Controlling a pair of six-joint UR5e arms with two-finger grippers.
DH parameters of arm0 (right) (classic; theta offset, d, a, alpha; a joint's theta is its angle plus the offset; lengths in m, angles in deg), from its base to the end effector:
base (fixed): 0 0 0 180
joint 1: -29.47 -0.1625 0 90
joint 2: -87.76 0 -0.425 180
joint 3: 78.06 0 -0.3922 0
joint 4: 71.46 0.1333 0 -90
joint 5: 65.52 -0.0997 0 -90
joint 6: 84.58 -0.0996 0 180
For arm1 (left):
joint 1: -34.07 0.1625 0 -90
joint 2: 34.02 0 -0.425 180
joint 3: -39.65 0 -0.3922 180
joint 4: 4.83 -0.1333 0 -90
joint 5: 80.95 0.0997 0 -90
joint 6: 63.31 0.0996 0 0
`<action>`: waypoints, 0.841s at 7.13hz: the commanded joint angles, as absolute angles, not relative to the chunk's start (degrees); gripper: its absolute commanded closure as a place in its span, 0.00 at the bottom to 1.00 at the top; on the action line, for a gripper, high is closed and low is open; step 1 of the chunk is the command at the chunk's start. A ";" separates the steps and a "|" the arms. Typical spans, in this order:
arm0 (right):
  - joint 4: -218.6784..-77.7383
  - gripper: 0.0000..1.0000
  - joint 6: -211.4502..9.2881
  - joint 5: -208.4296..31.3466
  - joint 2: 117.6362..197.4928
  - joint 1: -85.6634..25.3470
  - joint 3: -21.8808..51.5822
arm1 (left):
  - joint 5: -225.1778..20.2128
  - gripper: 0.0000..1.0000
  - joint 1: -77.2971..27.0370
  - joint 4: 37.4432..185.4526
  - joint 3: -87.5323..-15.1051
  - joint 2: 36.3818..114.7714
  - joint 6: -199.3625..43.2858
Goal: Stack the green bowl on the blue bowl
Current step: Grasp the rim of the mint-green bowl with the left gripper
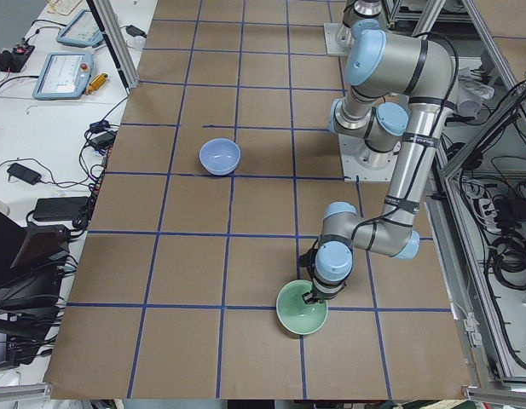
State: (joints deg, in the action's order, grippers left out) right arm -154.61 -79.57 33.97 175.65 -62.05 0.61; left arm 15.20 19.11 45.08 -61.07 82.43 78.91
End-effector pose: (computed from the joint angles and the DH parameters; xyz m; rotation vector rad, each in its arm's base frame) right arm 0.1303 -0.5032 0.5560 0.1643 -2.9698 0.0540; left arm 0.5542 -0.2750 0.2122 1.7238 2.6032 0.1844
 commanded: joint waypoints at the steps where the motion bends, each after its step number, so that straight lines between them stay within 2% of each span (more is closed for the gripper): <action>1: -154.61 0.00 -79.57 33.97 175.65 -62.11 0.61 | 15.38 1.00 18.60 45.18 -61.07 81.91 78.64; 6: -154.61 0.00 -79.57 33.97 175.65 -62.11 0.61 | 17.93 1.00 12.37 49.39 -60.81 77.26 75.40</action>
State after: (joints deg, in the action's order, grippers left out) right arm -154.61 -79.57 33.97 175.65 -62.09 0.60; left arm 17.55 14.15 47.69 -60.91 78.59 77.17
